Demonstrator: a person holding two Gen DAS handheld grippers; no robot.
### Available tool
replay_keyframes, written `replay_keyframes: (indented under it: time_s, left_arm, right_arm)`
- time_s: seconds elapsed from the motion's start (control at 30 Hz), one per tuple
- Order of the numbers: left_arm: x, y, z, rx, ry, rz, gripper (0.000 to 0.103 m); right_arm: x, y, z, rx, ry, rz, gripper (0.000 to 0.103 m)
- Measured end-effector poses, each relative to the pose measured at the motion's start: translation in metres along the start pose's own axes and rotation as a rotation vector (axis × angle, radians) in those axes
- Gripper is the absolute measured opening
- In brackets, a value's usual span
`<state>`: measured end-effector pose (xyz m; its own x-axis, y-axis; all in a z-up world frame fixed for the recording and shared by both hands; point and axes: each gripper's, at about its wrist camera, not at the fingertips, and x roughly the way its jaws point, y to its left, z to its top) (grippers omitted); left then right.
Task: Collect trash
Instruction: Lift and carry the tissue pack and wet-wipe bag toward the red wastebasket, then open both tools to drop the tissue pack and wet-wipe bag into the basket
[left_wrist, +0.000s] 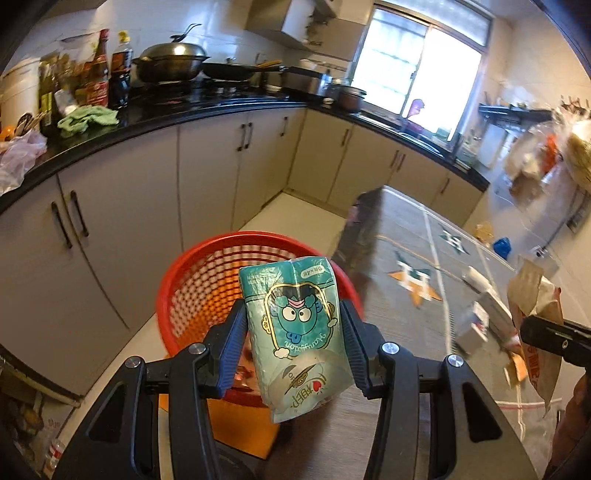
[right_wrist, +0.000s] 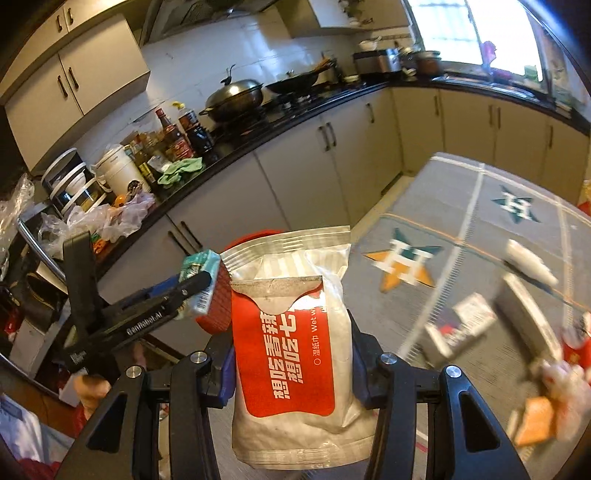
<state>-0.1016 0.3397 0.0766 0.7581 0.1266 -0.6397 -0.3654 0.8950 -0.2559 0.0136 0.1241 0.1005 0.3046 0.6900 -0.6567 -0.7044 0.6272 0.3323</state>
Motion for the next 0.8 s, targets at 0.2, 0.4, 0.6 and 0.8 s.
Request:
replay_keyframes:
  time_s: [0.2,0.4,0.6,0.8]
  left_arm:
    - [0.022,0.014,0.003,-0.011,0.036,0.018,0.048]
    - [0.039,0.025,0.000,-0.007,0.066,0.024,0.048]
    - [0.048,0.030,-0.001,-0.001,0.079,0.028,0.048]
    - [0.057,0.033,-0.004,-0.002,0.095,0.037,0.049]
  right_arm:
    - [0.056,0.015,0.025,0.012,0.066,0.034,0.053]
    - [0.101,0.021,0.042,0.038,0.106,0.074,0.053]
    - [0.140,0.024,0.051,0.080,0.145,0.102,0.054]
    - [0.161,0.024,0.055,0.108,0.170,0.116,0.055]
